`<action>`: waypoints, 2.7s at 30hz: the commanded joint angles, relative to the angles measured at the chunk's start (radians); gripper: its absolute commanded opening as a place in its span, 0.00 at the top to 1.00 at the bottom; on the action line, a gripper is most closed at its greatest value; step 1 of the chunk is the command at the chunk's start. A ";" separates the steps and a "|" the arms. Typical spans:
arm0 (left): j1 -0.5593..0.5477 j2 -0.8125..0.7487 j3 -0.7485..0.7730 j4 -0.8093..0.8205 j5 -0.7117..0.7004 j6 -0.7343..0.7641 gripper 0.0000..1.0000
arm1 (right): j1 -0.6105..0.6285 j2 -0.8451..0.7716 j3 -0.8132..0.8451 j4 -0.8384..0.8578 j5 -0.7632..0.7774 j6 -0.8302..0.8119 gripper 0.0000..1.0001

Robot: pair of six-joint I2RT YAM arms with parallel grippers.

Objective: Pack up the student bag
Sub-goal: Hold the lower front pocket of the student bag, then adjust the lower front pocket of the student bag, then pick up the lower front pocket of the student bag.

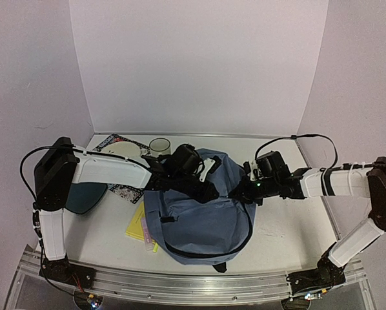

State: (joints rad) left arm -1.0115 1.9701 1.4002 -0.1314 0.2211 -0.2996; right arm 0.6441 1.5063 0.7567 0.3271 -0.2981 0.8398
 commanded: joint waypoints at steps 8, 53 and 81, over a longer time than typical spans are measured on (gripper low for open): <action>-0.001 -0.056 0.046 -0.064 -0.060 0.069 0.75 | 0.003 -0.053 -0.034 0.147 -0.040 -0.024 1.00; -0.084 -0.234 -0.113 0.107 -0.405 0.202 0.79 | 0.004 -0.035 -0.045 0.256 0.036 0.038 1.00; 0.037 0.025 0.122 -0.055 -0.114 0.234 0.49 | 0.005 -0.010 0.000 0.248 -0.044 0.001 1.00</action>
State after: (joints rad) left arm -0.9813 1.9797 1.4715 -0.1692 0.0624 -0.0551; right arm 0.6468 1.4979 0.7105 0.5537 -0.3038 0.8639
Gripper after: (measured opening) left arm 0.486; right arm 0.009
